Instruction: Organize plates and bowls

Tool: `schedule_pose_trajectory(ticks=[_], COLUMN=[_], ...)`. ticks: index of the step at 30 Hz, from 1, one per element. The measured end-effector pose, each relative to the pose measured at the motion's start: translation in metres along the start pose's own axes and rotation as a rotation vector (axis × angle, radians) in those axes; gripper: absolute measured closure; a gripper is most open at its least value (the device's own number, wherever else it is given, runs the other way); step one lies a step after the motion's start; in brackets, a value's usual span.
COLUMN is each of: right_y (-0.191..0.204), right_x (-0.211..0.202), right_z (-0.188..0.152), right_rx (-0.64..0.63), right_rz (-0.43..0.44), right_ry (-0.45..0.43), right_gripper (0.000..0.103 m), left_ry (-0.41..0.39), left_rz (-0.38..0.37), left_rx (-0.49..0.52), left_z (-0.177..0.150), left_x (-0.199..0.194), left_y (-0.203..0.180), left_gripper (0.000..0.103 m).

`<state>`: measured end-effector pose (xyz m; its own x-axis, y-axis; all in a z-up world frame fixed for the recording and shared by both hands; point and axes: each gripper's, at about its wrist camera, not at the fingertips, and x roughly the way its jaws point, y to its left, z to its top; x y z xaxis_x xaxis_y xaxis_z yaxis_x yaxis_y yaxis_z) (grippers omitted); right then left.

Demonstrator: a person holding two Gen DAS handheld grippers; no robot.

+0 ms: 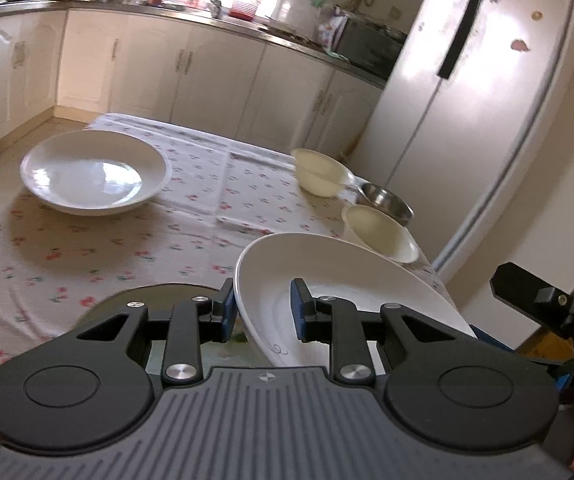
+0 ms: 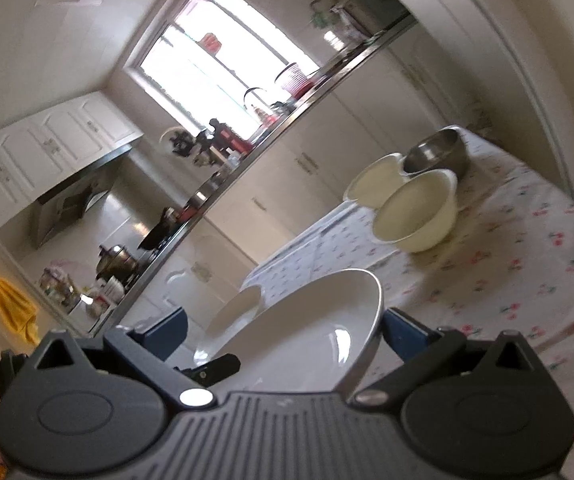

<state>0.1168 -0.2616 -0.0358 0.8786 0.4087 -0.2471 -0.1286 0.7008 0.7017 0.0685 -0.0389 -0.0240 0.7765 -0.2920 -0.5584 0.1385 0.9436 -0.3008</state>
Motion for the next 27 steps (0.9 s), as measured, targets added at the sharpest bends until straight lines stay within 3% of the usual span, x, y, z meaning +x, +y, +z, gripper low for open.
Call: schedule_pose_trajectory(ticks=[16, 27], right_y=[0.035, 0.044], right_x=[0.039, 0.045], right_z=[-0.033, -0.047], right_rx=[-0.075, -0.124], right_rz=[0.059, 0.051], right_ry=[0.146, 0.18], right_gripper=[0.0, 0.0], left_ry=[-0.035, -0.024], left_rz=[0.112, 0.138], left_rx=[-0.058, -0.054], left_z=[-0.007, -0.018], left_x=[-0.029, -0.038], left_y=[0.054, 0.069], left_gripper=[0.075, 0.075])
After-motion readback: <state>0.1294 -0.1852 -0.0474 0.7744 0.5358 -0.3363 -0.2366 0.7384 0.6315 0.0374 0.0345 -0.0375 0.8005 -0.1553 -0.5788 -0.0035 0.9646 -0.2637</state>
